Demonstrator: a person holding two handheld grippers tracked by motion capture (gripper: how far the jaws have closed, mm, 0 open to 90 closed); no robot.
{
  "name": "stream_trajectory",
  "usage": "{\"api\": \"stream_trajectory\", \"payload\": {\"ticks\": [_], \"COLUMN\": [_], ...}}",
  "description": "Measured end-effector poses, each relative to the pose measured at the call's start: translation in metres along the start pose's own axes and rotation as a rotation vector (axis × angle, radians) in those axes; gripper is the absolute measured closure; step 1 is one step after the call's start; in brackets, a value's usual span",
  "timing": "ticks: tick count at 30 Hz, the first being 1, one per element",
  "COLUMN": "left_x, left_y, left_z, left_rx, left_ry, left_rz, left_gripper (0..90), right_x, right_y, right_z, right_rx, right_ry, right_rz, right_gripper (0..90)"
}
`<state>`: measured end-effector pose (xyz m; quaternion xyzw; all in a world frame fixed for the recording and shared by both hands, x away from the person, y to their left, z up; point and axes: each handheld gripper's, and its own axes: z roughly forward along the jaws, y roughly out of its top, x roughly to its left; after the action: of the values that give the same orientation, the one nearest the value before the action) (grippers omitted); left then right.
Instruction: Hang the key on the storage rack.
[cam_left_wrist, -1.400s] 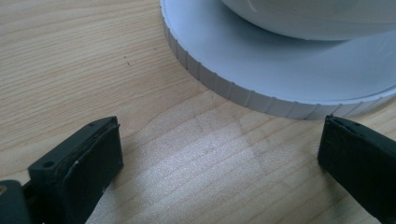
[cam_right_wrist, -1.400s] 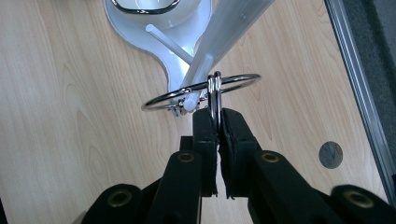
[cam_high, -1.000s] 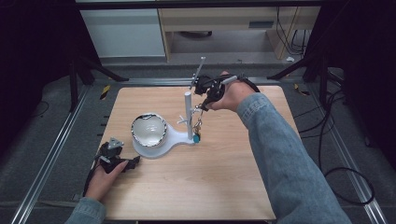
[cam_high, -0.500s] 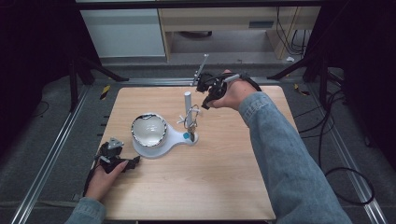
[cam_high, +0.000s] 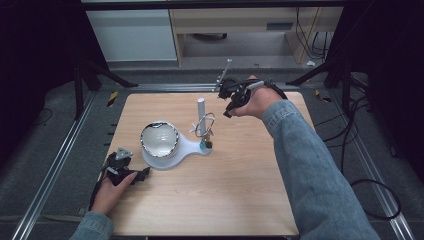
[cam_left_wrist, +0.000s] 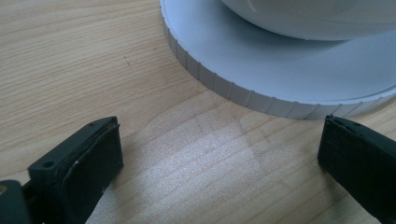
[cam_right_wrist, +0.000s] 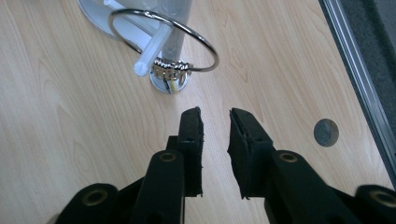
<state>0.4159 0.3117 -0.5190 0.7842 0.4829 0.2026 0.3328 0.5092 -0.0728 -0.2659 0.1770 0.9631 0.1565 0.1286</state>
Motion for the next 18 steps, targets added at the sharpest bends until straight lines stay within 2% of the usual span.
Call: {"api": "stream_trajectory", "payload": {"ticks": [8,18], "left_x": [0.0,0.0], "left_y": [0.0,0.0], "left_z": [0.0,0.0], "left_rx": [0.0,0.0], "left_ry": [0.0,0.0], "left_rz": [0.0,0.0], "left_gripper": [0.0,0.0], "right_x": [-0.003,-0.004], "right_y": [-0.004,-0.018], "right_z": [0.001,0.009], "right_rx": [0.011,0.063], "right_ry": [-0.021,-0.021], "right_rz": [0.017,0.051], "right_gripper": [54.7,30.0]}}
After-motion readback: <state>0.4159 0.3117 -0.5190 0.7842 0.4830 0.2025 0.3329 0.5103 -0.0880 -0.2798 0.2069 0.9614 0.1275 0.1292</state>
